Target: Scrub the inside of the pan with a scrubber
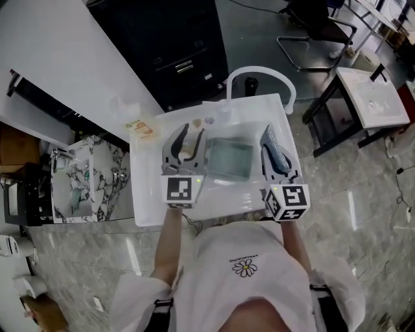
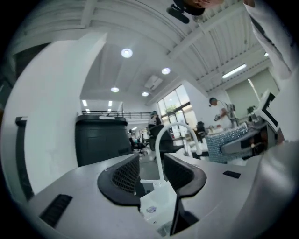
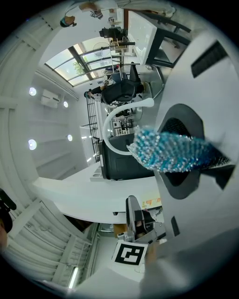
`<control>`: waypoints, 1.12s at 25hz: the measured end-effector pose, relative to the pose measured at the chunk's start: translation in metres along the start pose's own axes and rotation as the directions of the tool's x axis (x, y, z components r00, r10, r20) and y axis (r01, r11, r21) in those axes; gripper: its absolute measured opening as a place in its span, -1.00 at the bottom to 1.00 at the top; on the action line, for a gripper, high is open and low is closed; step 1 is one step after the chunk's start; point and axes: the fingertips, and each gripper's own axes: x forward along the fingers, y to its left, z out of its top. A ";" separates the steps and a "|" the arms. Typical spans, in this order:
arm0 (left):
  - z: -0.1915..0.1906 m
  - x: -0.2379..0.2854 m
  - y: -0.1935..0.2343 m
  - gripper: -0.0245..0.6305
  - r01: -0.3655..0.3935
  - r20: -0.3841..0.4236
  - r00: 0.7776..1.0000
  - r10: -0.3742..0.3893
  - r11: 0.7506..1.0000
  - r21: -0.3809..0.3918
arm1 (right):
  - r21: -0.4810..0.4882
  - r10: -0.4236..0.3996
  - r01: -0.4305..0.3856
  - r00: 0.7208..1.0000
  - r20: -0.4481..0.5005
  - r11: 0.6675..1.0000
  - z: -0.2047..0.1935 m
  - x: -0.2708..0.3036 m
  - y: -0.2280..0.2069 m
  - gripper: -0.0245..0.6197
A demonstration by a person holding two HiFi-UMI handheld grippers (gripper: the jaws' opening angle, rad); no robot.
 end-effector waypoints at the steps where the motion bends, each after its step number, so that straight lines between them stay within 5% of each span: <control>1: -0.005 0.005 -0.003 -0.43 0.066 -0.036 0.997 -0.064 0.996 0.068 | 0.002 0.002 -0.002 1.000 -0.007 1.000 -0.002 -0.001 0.000 -0.75; 3: -0.027 0.014 -0.011 -0.35 0.218 -0.158 0.969 -0.188 0.954 0.206 | 0.004 0.009 -0.009 1.000 -0.028 1.000 -0.007 -0.003 -0.001 -0.74; 4: -0.043 0.018 -0.015 -0.33 0.302 -0.238 0.941 -0.241 0.914 0.269 | 0.003 0.013 -0.013 0.999 -0.040 1.000 -0.011 -0.003 -0.001 -0.74; 6: -0.081 0.023 -0.025 -0.33 0.481 -0.412 0.851 -0.325 0.796 0.368 | 0.001 0.021 -0.021 0.998 -0.065 1.000 -0.017 -0.004 -0.003 -0.74; 8: -0.125 0.023 -0.033 -0.21 0.654 -0.586 0.722 -0.368 0.641 0.403 | 0.001 0.028 -0.028 0.995 -0.091 1.000 -0.024 -0.003 -0.004 -0.74; 11: -0.195 0.010 -0.039 -0.21 0.841 -0.793 0.501 -0.348 0.412 0.350 | 0.009 0.040 -0.039 0.990 -0.137 0.999 -0.036 -0.002 -0.002 -0.74; 13: -0.236 0.001 -0.036 -0.21 0.911 -0.881 0.367 -0.298 0.305 0.277 | 0.014 0.046 -0.044 0.985 -0.168 0.999 -0.045 -0.002 -0.001 -0.74; 14: -0.253 -0.002 -0.033 -0.21 0.933 -0.911 0.309 -0.272 0.272 0.235 | 0.016 0.048 -0.046 0.982 -0.183 0.999 -0.049 -0.001 -0.002 -0.74; 17: -0.293 -0.003 -0.018 -0.21 0.965 -0.965 0.163 -0.204 0.238 0.113 | 0.026 0.053 -0.048 0.973 -0.226 0.999 -0.063 0.002 -0.005 -0.74; 19: -0.311 0.000 -0.009 -0.21 0.971 -0.981 0.097 -0.168 0.232 0.057 | 0.037 0.056 -0.048 0.967 -0.250 0.998 -0.072 0.004 -0.008 -0.74; 24: -0.338 0.008 0.005 -0.21 0.971 -0.994 0.009 -0.112 0.239 -0.018 | 0.050 0.070 -0.057 0.952 -0.298 0.997 -0.092 0.012 -0.012 -0.74; 28: -0.350 0.009 0.004 -0.24 0.966 -0.992 -0.006 -0.124 0.256 -0.038 | 0.061 0.086 -0.070 0.944 -0.318 0.996 -0.102 0.019 -0.010 -0.74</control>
